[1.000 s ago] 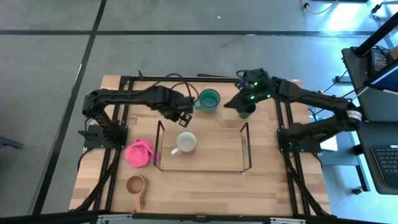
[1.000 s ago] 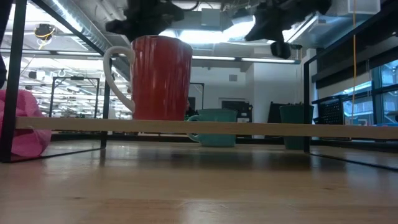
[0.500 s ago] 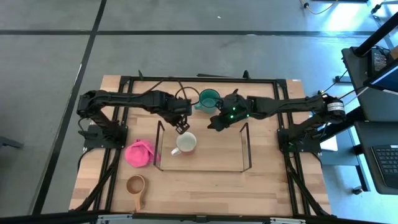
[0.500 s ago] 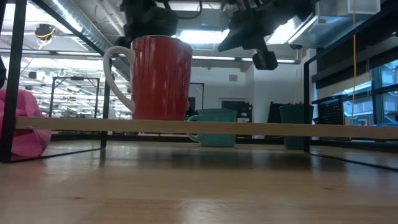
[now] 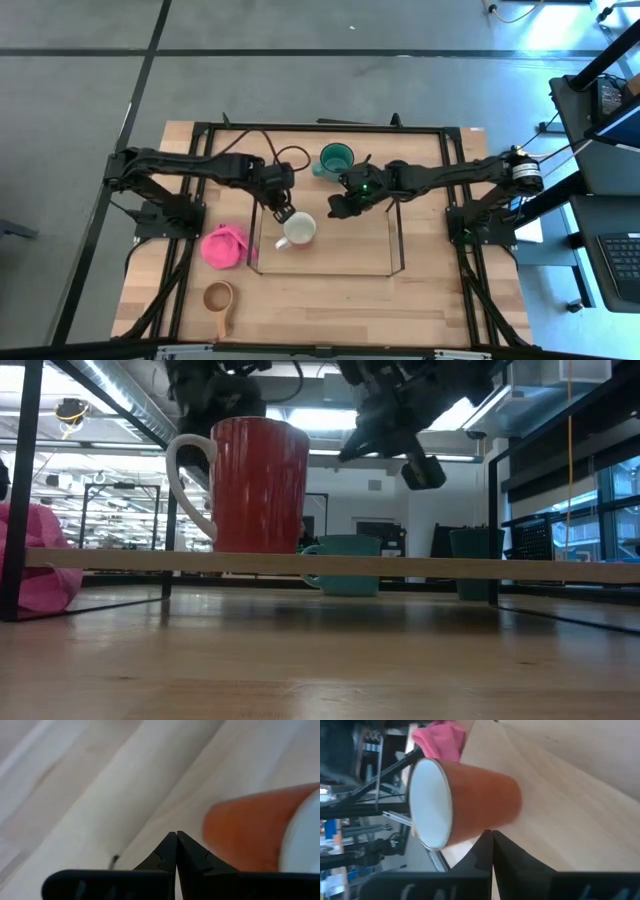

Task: Stack small to large cups/mugs on shelf
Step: Put the orange mug on the shelf

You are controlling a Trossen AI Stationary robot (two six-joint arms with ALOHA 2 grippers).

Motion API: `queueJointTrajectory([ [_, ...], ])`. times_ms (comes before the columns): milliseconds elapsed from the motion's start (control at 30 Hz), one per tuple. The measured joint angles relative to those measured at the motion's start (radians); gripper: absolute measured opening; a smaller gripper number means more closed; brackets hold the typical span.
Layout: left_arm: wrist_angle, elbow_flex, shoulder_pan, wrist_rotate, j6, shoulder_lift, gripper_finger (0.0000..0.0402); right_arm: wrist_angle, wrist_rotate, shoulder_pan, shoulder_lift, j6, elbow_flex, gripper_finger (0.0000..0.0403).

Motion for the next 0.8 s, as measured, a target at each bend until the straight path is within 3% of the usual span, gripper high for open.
queueJointTrajectory([
  [300,0.093,-0.007,-0.003,0.043,0.042,0.001,0.0005,0.050,-0.056,0.004,0.064,0.033,0.000,0.0007],
  [800,0.092,-0.007,-0.003,0.088,0.055,0.001,0.0003,0.164,-0.182,0.010,0.145,0.068,0.000,0.0004],
])
